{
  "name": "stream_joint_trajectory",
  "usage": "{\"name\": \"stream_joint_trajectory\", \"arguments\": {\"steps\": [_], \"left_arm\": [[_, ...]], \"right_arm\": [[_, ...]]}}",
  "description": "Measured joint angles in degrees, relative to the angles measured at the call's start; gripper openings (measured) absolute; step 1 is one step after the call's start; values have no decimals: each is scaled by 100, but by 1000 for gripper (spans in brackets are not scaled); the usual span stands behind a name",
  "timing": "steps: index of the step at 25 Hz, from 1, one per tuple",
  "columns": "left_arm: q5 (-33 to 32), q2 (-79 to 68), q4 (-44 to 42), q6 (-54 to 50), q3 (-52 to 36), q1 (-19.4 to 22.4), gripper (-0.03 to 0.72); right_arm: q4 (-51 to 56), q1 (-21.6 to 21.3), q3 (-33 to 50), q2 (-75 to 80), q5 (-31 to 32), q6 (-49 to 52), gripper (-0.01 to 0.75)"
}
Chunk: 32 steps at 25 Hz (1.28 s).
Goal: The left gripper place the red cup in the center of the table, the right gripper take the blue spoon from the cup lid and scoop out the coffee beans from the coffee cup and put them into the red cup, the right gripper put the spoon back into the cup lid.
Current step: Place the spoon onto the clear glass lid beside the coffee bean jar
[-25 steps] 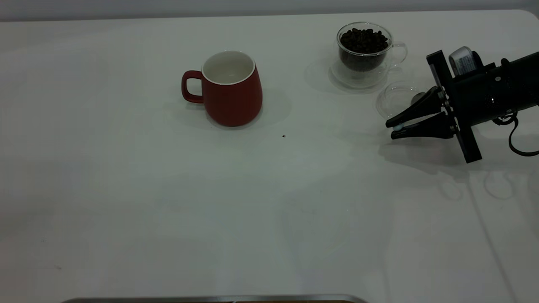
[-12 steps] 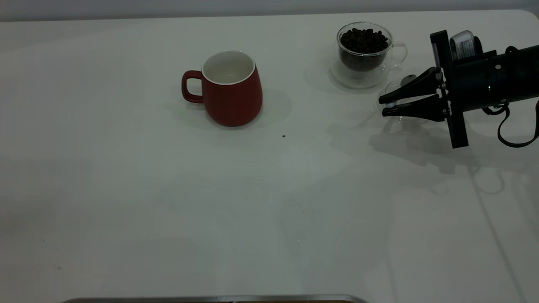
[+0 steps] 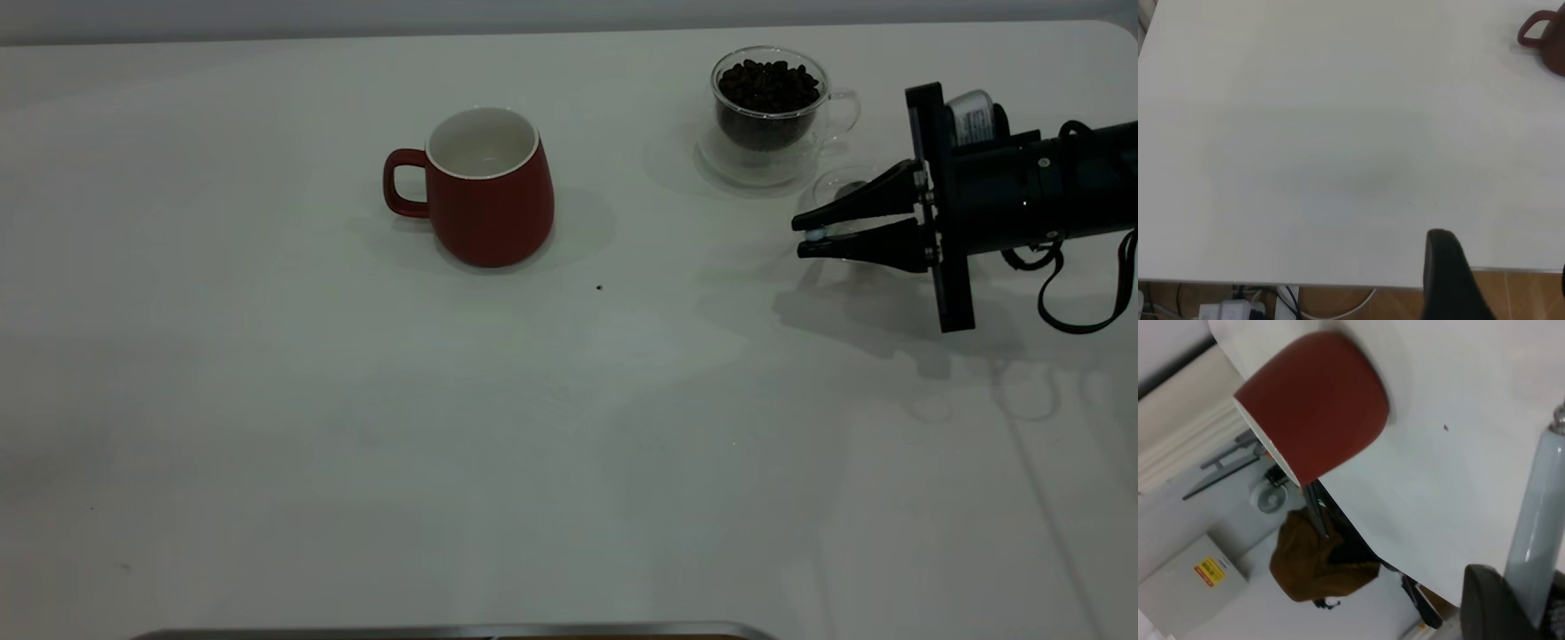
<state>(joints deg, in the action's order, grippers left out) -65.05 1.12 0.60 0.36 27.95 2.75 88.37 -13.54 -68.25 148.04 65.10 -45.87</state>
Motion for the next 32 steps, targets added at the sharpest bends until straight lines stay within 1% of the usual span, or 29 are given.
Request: {"name": "stream_joint_trajectory", "arguments": {"steps": [9, 20, 23, 28, 32], "left_arm": [[0, 0, 0, 0, 0, 0, 467], [0, 0, 0, 0, 0, 0, 467], [0, 0, 0, 14, 0, 0, 467], [0, 0, 0, 14, 0, 0, 467], [0, 0, 0, 14, 0, 0, 467]], "right_arm": [[492, 0, 0, 279, 4, -116, 127], [566, 0, 0, 311, 11, -164, 141], [555, 0, 0, 311, 11, -164, 167], [538, 0, 0, 311, 5, -159, 245], [533, 0, 0, 311, 5, -159, 260]]}}
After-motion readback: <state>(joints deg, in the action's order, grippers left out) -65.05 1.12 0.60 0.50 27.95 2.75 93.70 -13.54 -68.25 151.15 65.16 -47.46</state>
